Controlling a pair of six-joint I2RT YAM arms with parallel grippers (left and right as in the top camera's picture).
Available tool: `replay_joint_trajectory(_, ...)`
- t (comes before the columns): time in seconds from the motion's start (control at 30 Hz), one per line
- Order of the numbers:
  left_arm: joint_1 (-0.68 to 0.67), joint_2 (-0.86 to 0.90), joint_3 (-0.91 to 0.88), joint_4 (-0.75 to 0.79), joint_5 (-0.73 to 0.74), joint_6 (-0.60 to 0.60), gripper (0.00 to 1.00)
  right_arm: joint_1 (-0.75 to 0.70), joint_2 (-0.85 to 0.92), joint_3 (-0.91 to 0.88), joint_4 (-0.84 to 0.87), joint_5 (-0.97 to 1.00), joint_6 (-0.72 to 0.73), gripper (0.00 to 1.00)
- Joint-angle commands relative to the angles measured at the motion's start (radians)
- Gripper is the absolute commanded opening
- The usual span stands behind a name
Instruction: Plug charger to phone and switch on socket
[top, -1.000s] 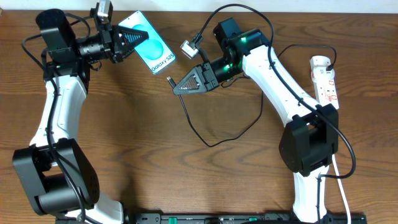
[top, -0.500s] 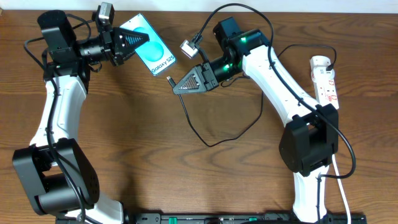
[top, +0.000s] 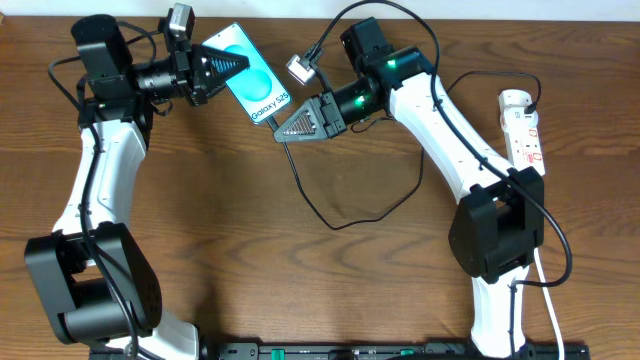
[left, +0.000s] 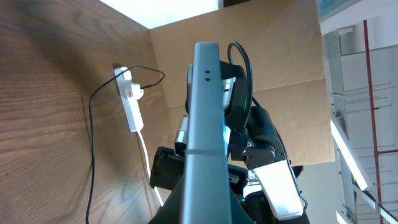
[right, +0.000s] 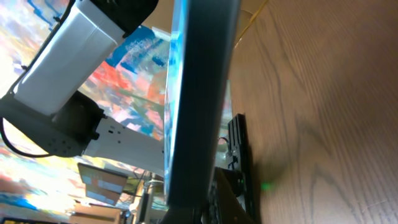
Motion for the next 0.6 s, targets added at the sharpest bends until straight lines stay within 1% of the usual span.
replay_joint_trajectory(0.0, 0.009, -0.023, 0.011, 0.006, 0.029, 0.031, 0.07, 0.006, -0.008, 0.004, -0.012, -0.022, 0.023, 0.01)
replay_joint_trajectory(0.27, 0.058, -0.023, 0.011, 0.006, 0.029, 0.039, 0.07, 0.006, -0.009, 0.004, -0.036, -0.023, 0.022, 0.01)
replay_joint_trajectory(0.57, 0.06, -0.022, 0.011, 0.005, 0.029, 0.05, 0.07, 0.006, -0.009, 0.004, -0.026, -0.023, 0.022, 0.01)
